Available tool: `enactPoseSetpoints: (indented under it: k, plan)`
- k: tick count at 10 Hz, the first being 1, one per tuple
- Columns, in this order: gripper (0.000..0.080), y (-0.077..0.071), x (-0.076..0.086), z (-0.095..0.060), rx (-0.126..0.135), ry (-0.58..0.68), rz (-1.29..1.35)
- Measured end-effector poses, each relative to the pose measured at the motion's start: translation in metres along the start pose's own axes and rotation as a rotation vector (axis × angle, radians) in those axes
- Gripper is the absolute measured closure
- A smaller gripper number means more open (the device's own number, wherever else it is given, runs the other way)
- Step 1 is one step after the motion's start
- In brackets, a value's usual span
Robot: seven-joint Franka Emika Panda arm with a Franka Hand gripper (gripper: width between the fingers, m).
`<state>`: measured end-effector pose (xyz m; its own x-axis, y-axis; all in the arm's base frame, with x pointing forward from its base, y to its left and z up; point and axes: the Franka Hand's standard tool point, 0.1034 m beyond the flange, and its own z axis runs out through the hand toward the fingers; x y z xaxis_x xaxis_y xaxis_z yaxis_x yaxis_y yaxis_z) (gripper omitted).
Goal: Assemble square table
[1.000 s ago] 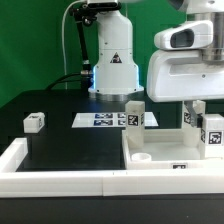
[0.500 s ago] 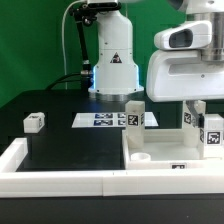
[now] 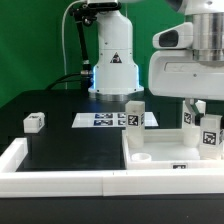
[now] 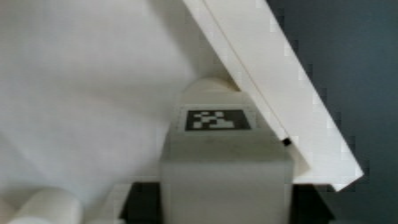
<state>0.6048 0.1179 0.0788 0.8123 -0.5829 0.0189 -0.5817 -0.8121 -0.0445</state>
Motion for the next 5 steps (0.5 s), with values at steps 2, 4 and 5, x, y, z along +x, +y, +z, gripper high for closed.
enactPoseSetpoints:
  k: [2, 4, 5]
  plan:
    - [0.0509, 0.0003, -0.0001, 0.0004, -0.001, 0.0, 0.164]
    - [0.0508, 0.0005, -0.0007, 0.0006, -0.005, 0.001, 0.471]
    - [0.0508, 0.0006, -0.0004, 0.0007, -0.004, 0.002, 0.537]
